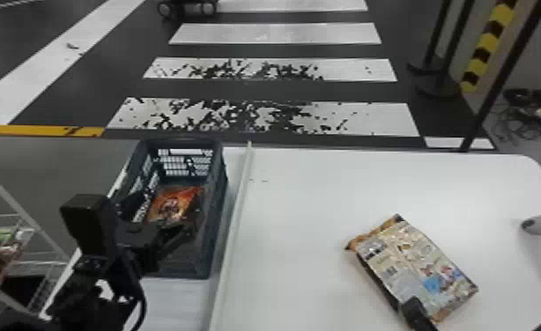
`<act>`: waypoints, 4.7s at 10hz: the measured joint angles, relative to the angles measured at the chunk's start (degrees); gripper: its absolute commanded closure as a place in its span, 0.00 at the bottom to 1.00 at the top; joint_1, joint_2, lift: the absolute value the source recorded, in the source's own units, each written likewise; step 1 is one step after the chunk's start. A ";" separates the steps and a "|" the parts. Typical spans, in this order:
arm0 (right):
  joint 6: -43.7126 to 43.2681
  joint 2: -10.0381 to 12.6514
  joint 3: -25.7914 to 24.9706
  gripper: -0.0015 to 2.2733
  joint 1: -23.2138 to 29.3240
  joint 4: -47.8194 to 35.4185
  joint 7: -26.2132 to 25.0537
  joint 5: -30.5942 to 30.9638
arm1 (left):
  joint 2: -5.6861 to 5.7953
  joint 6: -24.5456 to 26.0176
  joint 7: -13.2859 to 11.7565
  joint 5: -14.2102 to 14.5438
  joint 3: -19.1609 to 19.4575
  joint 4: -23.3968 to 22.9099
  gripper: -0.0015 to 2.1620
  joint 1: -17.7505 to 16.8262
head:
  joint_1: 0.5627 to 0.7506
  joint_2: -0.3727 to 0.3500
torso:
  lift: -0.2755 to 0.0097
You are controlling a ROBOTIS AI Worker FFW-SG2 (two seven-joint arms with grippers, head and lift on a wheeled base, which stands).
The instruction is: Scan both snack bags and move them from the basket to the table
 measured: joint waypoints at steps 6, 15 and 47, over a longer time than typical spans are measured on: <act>23.00 -0.72 -7.40 0.04 -3.91 -0.19 28.53 5.59 | 0.15 -1.66 0.37 -0.54 0.48 -1.92 0.01 2.62 | 0.70 0.74 | 0.62; 29.24 -4.12 -9.47 0.99 -16.72 2.80 48.68 33.82 | 0.01 -1.03 1.48 -4.76 0.69 -7.89 0.01 8.45 | 0.70 0.63 | 0.62; 1.98 -9.64 -11.24 0.99 -11.25 19.73 43.75 39.89 | -0.24 -0.89 0.53 -5.64 -0.40 -6.52 0.01 7.86 | 0.70 0.42 | 0.62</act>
